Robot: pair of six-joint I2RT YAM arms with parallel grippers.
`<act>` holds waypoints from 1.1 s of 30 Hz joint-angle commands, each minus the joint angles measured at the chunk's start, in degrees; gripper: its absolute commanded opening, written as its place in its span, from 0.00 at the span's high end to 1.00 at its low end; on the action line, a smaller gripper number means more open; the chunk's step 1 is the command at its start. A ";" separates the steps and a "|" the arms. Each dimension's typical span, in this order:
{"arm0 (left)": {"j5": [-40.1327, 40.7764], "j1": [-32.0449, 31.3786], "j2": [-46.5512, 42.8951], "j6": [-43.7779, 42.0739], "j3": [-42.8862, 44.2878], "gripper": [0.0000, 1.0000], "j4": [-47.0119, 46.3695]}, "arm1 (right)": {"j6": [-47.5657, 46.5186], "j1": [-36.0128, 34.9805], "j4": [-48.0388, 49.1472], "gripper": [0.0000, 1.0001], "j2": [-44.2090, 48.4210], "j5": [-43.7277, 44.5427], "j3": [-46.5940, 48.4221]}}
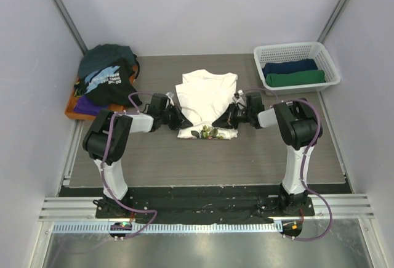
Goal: Roll the t-shirts
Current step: Roll the T-shirt to the center of the board.
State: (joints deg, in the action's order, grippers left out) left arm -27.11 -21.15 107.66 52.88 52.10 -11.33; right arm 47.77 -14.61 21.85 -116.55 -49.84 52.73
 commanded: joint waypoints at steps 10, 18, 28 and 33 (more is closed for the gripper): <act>4.26 0.23 -10.88 -5.33 2.22 0.96 4.29 | -9.10 1.52 -13.85 0.98 14.15 4.67 3.00; -3.02 -7.32 -10.81 -2.44 4.94 0.98 1.86 | -5.50 -0.59 -6.93 0.98 19.35 1.33 -4.47; -6.99 -6.19 4.84 -0.50 6.44 1.00 -5.28 | -4.44 0.63 -2.07 0.99 3.45 2.12 -4.39; -3.48 -4.43 5.37 -3.83 5.56 1.00 -2.12 | -6.53 1.51 -4.77 0.99 5.19 3.87 -5.01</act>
State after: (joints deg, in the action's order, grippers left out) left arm -34.98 -27.49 113.27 53.04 57.74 -15.81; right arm 45.01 -14.02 19.81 -112.44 -51.20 47.51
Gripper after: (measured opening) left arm 0.013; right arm 0.030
